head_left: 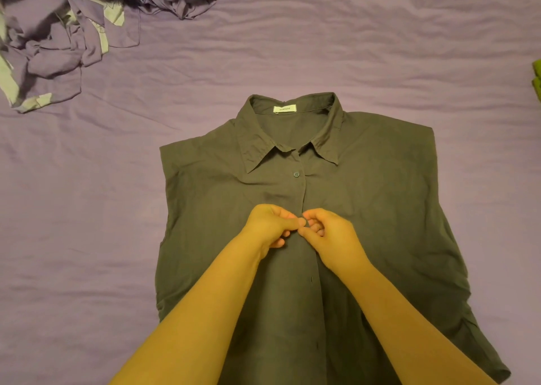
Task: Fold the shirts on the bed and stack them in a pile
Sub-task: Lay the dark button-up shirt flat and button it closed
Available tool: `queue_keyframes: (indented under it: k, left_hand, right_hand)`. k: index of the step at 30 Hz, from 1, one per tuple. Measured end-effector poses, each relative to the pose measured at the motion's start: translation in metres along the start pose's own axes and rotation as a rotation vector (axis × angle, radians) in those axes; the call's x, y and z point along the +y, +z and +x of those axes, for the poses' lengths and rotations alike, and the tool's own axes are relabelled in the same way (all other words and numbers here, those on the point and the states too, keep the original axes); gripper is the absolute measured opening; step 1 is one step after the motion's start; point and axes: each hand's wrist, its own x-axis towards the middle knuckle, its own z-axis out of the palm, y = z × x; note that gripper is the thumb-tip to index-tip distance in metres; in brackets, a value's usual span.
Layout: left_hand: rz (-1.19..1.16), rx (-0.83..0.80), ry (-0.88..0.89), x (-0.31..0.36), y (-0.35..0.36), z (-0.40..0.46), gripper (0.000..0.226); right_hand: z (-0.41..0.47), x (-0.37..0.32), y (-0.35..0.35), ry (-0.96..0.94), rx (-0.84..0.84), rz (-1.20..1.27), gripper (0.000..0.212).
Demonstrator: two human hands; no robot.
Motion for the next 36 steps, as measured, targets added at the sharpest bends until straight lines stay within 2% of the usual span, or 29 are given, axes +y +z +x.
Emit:
queue_keyframes:
  k: [7,16,20,26,31,36]
  left_hand:
    - [-0.027,-0.053,-0.047,0.003,-0.003,0.002,0.01]
    - [0.185,-0.106,0.101,-0.004,-0.005,0.005,0.013]
    - [0.329,-0.107,0.211,-0.007,-0.004,0.004,0.021]
    - [0.336,-0.058,0.36,-0.013,-0.002,0.006,0.009]
    - [0.437,-0.04,0.409,-0.015,-0.003,0.006,0.015]
    - [0.495,-0.032,0.472,-0.016,-0.002,0.009,0.015]
  right_hand:
    - [-0.007,0.001,0.007,-0.019,0.133,-0.094,0.017]
    - [-0.003,-0.002,0.009,-0.041,0.077,-0.264,0.026]
    - [-0.001,0.001,0.01,0.073,0.076,-0.099,0.025]
    - [0.005,0.001,-0.005,0.274,-0.041,0.315,0.025]
    - [0.008,-0.001,-0.006,0.238,-0.081,0.186,0.016]
    - [0.01,0.004,-0.002,0.23,-0.028,0.195,0.016]
